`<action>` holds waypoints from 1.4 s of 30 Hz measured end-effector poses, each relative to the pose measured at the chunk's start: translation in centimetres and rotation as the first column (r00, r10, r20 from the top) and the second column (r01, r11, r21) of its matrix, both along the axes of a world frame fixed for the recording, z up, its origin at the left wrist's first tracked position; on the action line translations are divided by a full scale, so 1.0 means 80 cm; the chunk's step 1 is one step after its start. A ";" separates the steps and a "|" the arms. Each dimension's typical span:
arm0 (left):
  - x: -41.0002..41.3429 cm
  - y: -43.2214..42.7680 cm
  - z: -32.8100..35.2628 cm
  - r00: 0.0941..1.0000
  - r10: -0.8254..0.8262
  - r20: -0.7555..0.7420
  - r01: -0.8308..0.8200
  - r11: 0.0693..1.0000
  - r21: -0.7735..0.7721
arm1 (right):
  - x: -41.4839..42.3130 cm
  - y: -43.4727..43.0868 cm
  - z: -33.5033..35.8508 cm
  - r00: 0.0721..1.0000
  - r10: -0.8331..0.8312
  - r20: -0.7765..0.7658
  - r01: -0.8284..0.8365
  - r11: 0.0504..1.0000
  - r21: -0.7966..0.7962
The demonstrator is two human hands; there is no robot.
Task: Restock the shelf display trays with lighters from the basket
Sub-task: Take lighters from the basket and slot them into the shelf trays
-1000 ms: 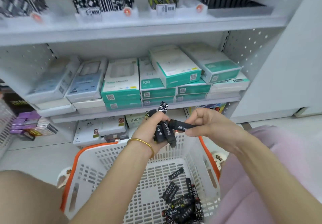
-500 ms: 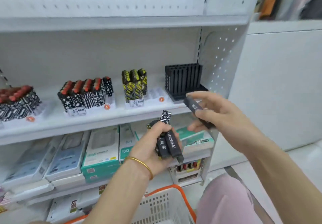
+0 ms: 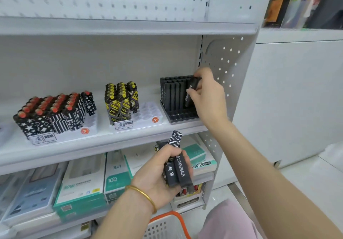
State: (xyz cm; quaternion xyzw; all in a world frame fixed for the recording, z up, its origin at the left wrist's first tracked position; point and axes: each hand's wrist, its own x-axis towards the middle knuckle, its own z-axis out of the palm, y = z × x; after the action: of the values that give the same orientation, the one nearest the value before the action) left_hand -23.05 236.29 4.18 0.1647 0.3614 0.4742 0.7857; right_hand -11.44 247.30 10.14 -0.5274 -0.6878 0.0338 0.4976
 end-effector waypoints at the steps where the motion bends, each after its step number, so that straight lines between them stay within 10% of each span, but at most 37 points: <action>1: -0.001 0.001 -0.002 1.000 -0.004 0.006 0.004 1.000 -0.004 | -0.001 0.001 -0.002 0.999 -0.018 0.042 0.018 1.000 0.008; 12: -0.005 0.007 -0.006 1.000 -0.001 -0.006 0.001 1.000 -0.007 | -0.001 0.002 0.008 0.955 0.014 0.298 -0.016 1.000 0.003; 34: -0.004 0.005 -0.007 0.997 0.008 -0.075 -0.004 0.999 0.053 | 0.003 -0.017 0.004 0.964 -0.074 0.256 0.070 0.997 0.021; 42: -0.004 0.001 -0.004 0.995 0.013 -0.102 -0.002 0.994 0.107 | 0.023 -0.078 -0.015 0.909 0.417 0.012 -0.384 0.848 -0.366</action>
State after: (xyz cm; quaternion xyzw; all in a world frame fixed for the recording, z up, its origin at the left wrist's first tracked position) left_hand -23.35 236.37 3.83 0.2293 0.3760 0.4868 0.7544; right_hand -9.57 241.06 8.94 -0.4546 -0.7868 0.2364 0.3440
